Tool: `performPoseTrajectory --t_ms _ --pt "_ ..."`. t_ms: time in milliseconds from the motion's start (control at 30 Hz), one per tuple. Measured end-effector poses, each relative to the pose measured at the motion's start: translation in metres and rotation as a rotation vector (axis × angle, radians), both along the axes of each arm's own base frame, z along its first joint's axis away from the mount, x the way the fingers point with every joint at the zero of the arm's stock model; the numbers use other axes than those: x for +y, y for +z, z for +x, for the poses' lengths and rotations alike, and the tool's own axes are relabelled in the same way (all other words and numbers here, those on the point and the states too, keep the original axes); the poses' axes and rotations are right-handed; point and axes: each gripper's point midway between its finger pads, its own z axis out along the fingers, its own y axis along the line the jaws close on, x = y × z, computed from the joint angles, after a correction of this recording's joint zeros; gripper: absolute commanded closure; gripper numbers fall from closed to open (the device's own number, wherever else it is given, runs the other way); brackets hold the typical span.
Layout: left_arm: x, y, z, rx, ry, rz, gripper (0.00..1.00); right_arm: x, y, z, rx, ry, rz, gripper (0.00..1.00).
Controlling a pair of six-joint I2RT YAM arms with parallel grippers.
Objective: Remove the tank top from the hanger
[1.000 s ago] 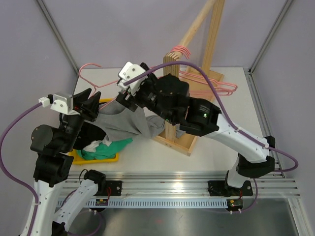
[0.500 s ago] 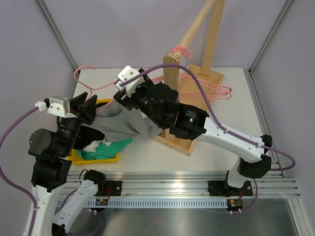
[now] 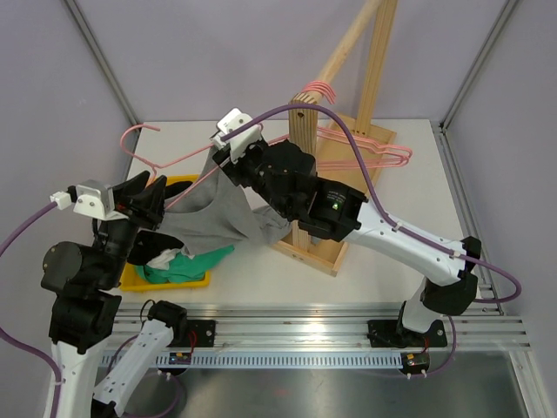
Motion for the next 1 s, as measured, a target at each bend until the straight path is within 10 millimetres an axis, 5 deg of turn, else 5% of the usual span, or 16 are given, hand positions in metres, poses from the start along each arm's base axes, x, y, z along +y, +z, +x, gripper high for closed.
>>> performPoseTrajectory --t_ms 133,200,433,667,1000 --pt "0.0 -0.001 -0.001 0.004 -0.001 -0.001 1.0 -0.001 -0.002 0.008 0.018 0.008 0.015 0.94" --pt "0.001 -0.002 -0.003 0.007 0.0 0.001 1.0 -0.002 -0.003 0.012 0.03 0.006 0.026 0.99" --pt "0.002 -0.004 -0.006 0.008 0.003 0.009 1.0 -0.002 -0.008 0.015 0.042 0.01 0.028 1.0" --pt "0.008 -0.031 -0.006 0.093 0.031 0.09 1.0 -0.009 -0.008 0.021 0.041 -0.016 0.015 1.0" --pt "0.03 -0.039 -0.045 0.087 0.078 0.117 1.0 -0.022 0.03 0.038 0.005 -0.062 0.068 1.0"
